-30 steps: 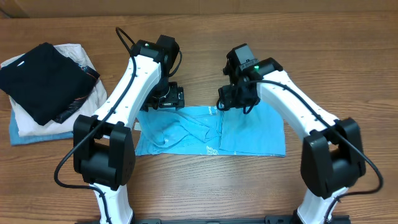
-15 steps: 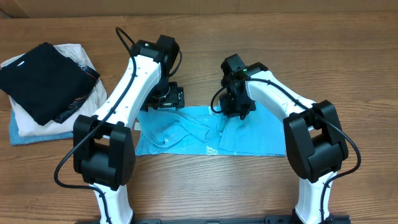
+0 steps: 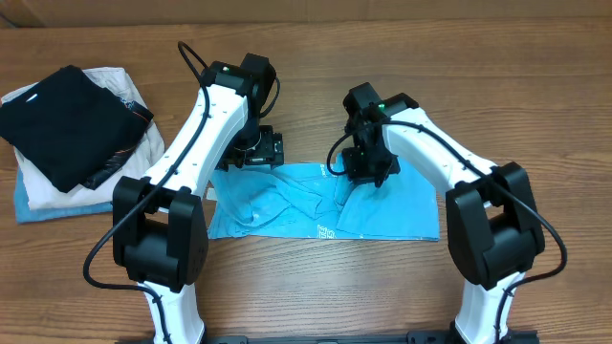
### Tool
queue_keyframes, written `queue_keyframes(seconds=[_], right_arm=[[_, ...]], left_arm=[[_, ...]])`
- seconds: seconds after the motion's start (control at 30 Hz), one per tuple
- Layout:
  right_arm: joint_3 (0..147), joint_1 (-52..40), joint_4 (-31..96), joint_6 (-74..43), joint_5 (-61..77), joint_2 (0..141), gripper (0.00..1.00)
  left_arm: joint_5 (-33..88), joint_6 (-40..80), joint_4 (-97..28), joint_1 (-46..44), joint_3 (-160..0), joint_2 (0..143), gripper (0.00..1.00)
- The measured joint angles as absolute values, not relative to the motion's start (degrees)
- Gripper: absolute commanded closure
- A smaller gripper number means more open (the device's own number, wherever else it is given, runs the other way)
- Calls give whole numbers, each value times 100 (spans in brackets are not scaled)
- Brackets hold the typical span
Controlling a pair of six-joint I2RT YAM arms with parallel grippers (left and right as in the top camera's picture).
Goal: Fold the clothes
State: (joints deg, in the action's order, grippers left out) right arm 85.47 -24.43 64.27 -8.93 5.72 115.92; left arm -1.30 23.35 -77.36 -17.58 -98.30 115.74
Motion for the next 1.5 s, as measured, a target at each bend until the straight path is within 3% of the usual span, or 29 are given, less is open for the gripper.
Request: queue_keyframes(seconds=[0.2, 0.33, 0.57, 1.5], right_arm=[[8547, -2443, 6536, -854, 572, 11577, 81], [8547, -2443, 6469, -794, 613, 11577, 69], [8547, -2467, 6324, -755, 1135, 11577, 58], [8547, -2749, 6257, -1166, 956, 11821, 55]], left_arm=[[-130, 2335, -7734, -1758, -9830, 11574, 8], [-130, 2335, -7734, -1758, -9830, 11574, 8], [-130, 2335, -7734, -1758, -9830, 11574, 8], [-130, 2335, -7734, -1758, -9830, 11574, 7]])
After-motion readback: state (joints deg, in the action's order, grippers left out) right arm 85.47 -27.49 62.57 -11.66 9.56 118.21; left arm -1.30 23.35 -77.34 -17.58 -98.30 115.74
